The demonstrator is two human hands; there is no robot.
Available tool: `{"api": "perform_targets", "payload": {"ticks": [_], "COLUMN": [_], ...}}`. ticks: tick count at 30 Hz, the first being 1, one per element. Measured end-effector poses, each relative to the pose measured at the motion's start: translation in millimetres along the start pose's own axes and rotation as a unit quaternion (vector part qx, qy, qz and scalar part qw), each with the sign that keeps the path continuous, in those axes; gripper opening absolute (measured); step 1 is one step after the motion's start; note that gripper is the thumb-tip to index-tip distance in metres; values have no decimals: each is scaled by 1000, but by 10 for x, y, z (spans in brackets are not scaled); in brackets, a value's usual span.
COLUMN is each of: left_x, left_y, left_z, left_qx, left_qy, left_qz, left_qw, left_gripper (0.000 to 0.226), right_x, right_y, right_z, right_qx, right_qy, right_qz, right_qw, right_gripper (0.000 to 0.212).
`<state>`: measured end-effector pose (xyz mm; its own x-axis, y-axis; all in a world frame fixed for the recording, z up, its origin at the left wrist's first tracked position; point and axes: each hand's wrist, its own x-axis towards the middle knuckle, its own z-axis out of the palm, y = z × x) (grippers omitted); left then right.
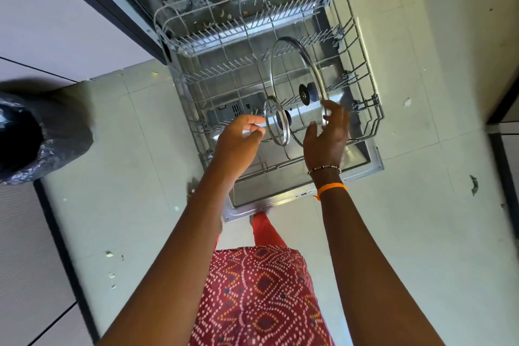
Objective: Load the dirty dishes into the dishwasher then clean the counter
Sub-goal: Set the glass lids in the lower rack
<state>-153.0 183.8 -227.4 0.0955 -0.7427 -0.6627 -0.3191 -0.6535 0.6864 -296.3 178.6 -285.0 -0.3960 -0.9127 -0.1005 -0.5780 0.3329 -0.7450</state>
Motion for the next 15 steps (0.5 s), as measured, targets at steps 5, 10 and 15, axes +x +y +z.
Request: {"api": "perform_targets", "payload": {"ticks": [5, 10, 15], "left_x": [-250, -553, -882], "left_y": [48, -5, -130], "left_z": [-402, -1326, -2639], "left_qx": [-23, -65, -103], "left_qy": [49, 134, 216], "left_qz": [3, 22, 41], "left_qw": [999, 989, 970], "left_gripper": [25, 23, 23], "right_x": [-316, -800, -1425], "right_y": [-626, -1626, -2771], "right_z": [44, 441, 1018], "right_qx": [63, 96, 130], "right_qy": [-106, -209, -276], "right_qz": [-6, -40, -75], "right_qw": [992, 972, 950], "right_gripper": [25, 26, 26]}}
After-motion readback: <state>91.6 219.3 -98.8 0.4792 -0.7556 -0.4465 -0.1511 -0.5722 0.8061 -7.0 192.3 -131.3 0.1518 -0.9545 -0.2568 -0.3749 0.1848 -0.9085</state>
